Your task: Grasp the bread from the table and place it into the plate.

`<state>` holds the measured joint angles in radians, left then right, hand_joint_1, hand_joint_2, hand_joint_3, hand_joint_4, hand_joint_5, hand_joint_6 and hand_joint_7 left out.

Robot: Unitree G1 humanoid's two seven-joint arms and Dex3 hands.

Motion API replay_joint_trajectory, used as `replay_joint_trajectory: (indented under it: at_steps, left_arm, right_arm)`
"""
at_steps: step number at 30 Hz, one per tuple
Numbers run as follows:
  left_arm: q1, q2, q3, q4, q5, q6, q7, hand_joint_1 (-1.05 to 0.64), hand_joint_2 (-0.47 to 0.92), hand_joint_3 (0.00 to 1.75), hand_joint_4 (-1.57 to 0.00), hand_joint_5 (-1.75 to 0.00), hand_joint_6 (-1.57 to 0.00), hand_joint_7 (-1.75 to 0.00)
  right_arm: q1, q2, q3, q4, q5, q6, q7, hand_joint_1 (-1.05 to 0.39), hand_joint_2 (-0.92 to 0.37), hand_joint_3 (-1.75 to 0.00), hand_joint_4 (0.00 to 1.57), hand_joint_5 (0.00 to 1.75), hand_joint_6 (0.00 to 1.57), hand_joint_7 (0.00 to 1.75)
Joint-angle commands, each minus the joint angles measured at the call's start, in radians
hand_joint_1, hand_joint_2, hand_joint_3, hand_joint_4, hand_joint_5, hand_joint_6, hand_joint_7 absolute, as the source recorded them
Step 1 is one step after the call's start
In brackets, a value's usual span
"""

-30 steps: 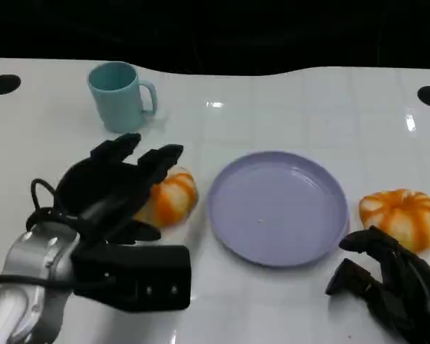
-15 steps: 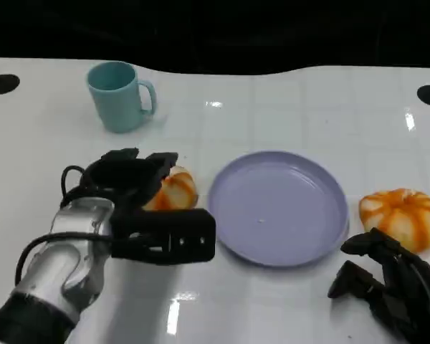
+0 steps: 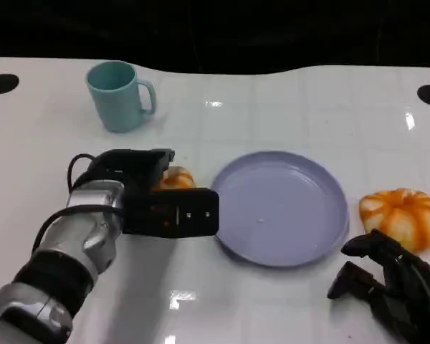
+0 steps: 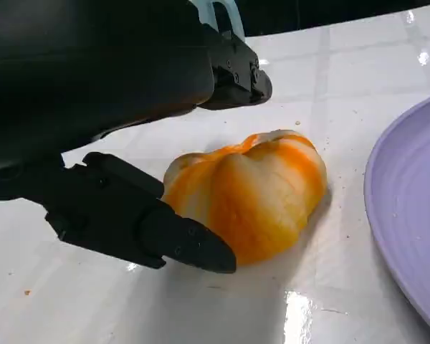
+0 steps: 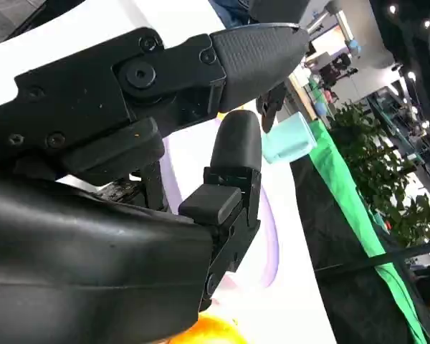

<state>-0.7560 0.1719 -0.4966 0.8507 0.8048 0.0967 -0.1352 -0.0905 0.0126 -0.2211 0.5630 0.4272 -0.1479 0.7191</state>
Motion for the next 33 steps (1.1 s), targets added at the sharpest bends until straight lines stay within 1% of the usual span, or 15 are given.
replay_joint_trajectory:
  at_steps: [1, 6, 12, 17, 21, 25, 26, 27, 28, 30, 33]
  left_arm:
    - [-0.055, -0.005, -0.014, 0.091, -0.029, -0.032, 0.007, -0.47, 0.80, 0.00, -0.13, -0.05, -0.19, -0.01]
    - [-0.101, -0.027, -0.033, 0.190, -0.047, -0.049, -0.017, -0.50, 0.82, 0.01, -0.13, -0.05, -0.20, -0.01]
    - [-0.135, -0.043, -0.053, 0.279, -0.060, -0.083, -0.004, -0.55, 0.85, 0.01, -0.14, -0.04, -0.22, -0.01]
    - [-0.148, -0.054, -0.053, 0.338, -0.077, -0.118, 0.021, -0.53, 0.85, 0.01, -0.17, -0.05, -0.25, -0.01]
    - [-0.146, -0.063, -0.043, 0.374, -0.093, -0.148, 0.059, -0.43, 0.85, 0.00, -0.22, -0.07, -0.28, -0.02]
    - [-0.150, -0.065, -0.047, 0.389, -0.103, -0.158, 0.072, -0.42, 0.85, 0.00, -0.24, -0.07, -0.30, -0.02]
    - [-0.139, -0.060, -0.050, 0.393, -0.100, -0.177, 0.117, -0.42, 0.85, 0.00, -0.24, -0.06, -0.30, -0.02]
    - [-0.131, -0.057, -0.052, 0.396, -0.097, -0.192, 0.153, -0.34, 0.88, 0.05, -0.43, -0.16, -0.41, -0.05]
    - [-0.126, -0.055, -0.054, 0.400, -0.095, -0.203, 0.178, -0.29, 0.91, 0.08, -0.54, -0.23, -0.49, -0.07]
    - [-0.125, -0.055, -0.057, 0.408, -0.096, -0.213, 0.197, -0.26, 0.92, 0.10, -0.60, -0.26, -0.53, -0.07]
    - [-0.127, -0.056, -0.060, 0.416, -0.098, -0.219, 0.205, -0.26, 0.92, 0.11, -0.62, -0.27, -0.55, -0.07]
  right_arm:
    - [0.016, -0.011, -0.004, -0.008, 0.003, 0.000, -0.010, -0.54, -0.92, -0.20, 0.69, 1.48, 0.63, 1.16]
    - [0.025, -0.011, -0.001, -0.028, 0.006, 0.018, -0.017, -0.54, -0.92, -0.20, 0.69, 1.49, 0.63, 1.17]
    - [0.036, -0.009, -0.001, -0.054, 0.011, 0.042, -0.024, -0.54, -0.92, -0.20, 0.68, 1.51, 0.63, 1.18]
    - [0.037, -0.012, 0.003, -0.056, 0.002, 0.033, -0.025, -0.54, -0.92, -0.19, 0.67, 1.52, 0.62, 1.18]
    - [0.035, -0.013, 0.002, -0.052, 0.004, 0.030, -0.019, -0.53, -0.92, -0.21, 0.67, 1.53, 0.61, 1.19]
    - [0.035, -0.013, 0.002, -0.051, 0.005, 0.029, -0.018, -0.52, -0.92, -0.22, 0.66, 1.53, 0.61, 1.20]
    - [0.037, -0.011, 0.002, -0.055, 0.005, 0.032, -0.023, -0.52, -0.92, -0.22, 0.66, 1.53, 0.61, 1.20]
    - [0.038, -0.010, 0.002, -0.058, 0.005, 0.034, -0.027, -0.53, -0.92, -0.22, 0.67, 1.53, 0.62, 1.20]
    - [0.039, -0.010, 0.002, -0.060, 0.004, 0.035, -0.029, -0.53, -0.92, -0.21, 0.67, 1.53, 0.62, 1.20]
    - [0.039, -0.009, 0.002, -0.061, 0.004, 0.036, -0.031, -0.53, -0.92, -0.21, 0.67, 1.53, 0.62, 1.20]
    - [0.040, -0.010, 0.002, -0.062, 0.005, 0.036, -0.031, -0.53, -0.92, -0.21, 0.67, 1.53, 0.62, 1.20]
